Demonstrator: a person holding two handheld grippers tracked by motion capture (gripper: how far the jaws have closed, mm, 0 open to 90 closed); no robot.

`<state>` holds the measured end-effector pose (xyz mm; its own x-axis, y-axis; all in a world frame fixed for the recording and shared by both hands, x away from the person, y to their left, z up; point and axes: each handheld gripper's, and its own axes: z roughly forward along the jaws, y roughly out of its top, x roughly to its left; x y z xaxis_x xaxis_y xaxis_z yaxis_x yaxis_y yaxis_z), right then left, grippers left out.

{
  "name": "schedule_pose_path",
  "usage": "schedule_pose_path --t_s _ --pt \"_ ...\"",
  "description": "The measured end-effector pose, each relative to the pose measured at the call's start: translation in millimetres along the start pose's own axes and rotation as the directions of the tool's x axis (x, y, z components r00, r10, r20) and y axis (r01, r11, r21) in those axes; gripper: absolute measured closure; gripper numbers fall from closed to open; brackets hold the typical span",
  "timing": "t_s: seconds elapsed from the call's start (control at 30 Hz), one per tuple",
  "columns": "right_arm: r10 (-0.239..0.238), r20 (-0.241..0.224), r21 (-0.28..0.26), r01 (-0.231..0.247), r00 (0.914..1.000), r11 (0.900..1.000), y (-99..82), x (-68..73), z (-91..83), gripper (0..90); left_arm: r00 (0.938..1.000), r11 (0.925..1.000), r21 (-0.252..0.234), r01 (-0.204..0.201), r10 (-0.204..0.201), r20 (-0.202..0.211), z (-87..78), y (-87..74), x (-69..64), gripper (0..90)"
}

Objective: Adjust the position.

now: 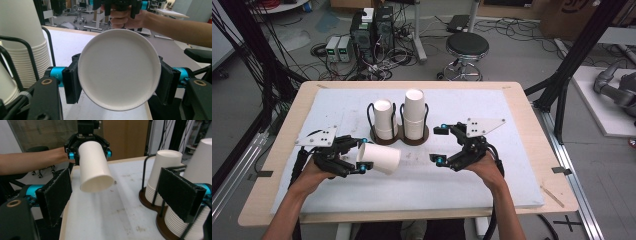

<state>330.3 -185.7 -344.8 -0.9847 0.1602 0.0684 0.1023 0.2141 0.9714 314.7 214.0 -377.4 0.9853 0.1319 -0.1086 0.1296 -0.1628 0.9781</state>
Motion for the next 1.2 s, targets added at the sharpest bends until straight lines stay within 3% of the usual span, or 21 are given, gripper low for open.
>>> schedule_pose_path --t_s 0.5,0.57,0.77,1.2 --pt "-0.018 -0.062 -0.017 0.017 0.9979 0.9997 12.8 6.0 39.0 13.3 0.9996 1.0000 -0.007 -0.002 0.002 0.028 25.4 -1.1 -6.2 34.3" --pt "-0.015 -0.067 -0.015 0.014 0.9976 0.9998 12.9 7.0 42.9 13.3 0.9989 0.9998 -0.015 0.009 -0.008 0.045 27.9 -1.9 -6.2 34.4" --pt "-0.004 -0.093 -0.034 0.001 0.9957 0.9994 12.7 8.9 51.5 13.3 0.9990 0.9999 -0.013 0.004 -0.003 0.044 34.5 -1.2 -9.3 34.3" --pt "0.001 -0.127 -0.048 -0.007 0.9919 0.9988 9.3 11.2 65.4 13.3 0.9993 0.9971 -0.076 0.009 -0.006 0.037 37.1 3.8 -11.8 34.4"
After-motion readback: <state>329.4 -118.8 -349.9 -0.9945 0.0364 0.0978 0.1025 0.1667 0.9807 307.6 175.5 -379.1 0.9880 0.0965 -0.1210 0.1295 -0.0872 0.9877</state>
